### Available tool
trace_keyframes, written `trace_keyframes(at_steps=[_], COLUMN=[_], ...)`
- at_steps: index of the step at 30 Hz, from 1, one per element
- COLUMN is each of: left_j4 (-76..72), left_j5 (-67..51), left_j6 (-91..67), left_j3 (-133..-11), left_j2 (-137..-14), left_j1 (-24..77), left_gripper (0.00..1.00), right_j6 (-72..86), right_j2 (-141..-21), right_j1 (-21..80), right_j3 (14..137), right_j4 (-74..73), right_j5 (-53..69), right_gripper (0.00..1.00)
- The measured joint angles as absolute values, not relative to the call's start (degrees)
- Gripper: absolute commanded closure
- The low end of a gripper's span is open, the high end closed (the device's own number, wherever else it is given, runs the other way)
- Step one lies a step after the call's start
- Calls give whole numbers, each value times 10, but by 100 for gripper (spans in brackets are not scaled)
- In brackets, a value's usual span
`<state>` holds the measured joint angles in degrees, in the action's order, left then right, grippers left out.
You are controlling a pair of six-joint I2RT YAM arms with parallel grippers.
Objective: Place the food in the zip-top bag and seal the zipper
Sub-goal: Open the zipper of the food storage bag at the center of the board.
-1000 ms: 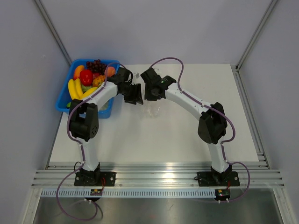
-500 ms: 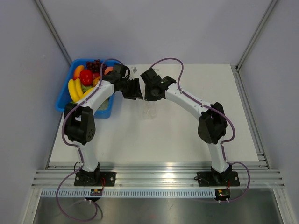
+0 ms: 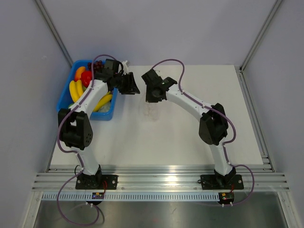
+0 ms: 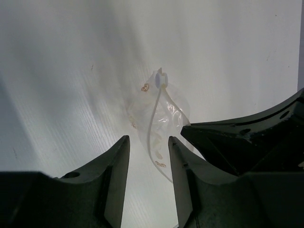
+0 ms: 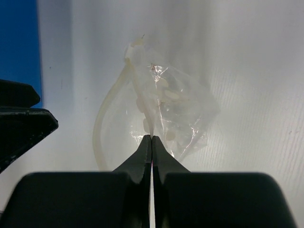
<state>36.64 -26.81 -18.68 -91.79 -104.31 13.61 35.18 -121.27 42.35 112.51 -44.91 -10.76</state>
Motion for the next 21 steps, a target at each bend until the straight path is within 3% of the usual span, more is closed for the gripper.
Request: trace_keyframes(at_steps=[5,8,9,14,21], left_j4=[365,362,361,332,318], left_j5=[-287,-322,-340,-388,-406], left_j6=[-201,-214,-221,-248,-260], left_j3=[-918,-918,-918,-906,-866], left_j2=[-1042,-1042,-1042,-1042,-1049], left_j1=[133,130,129,128,128], left_gripper=[67,78,87,100,100], right_j6=[352,352,352,352,352], right_j2=[-1230,-1237,-1238,-1238,-1238], right_j1=[423,423,424,424,424], right_j3=[1155,1169,1171,1176,1177], right_j4=[-451,-451,-450,-451,-451], right_j5=[-98,-95,-93,-93,-93], right_gripper=[100,100,100,100,100])
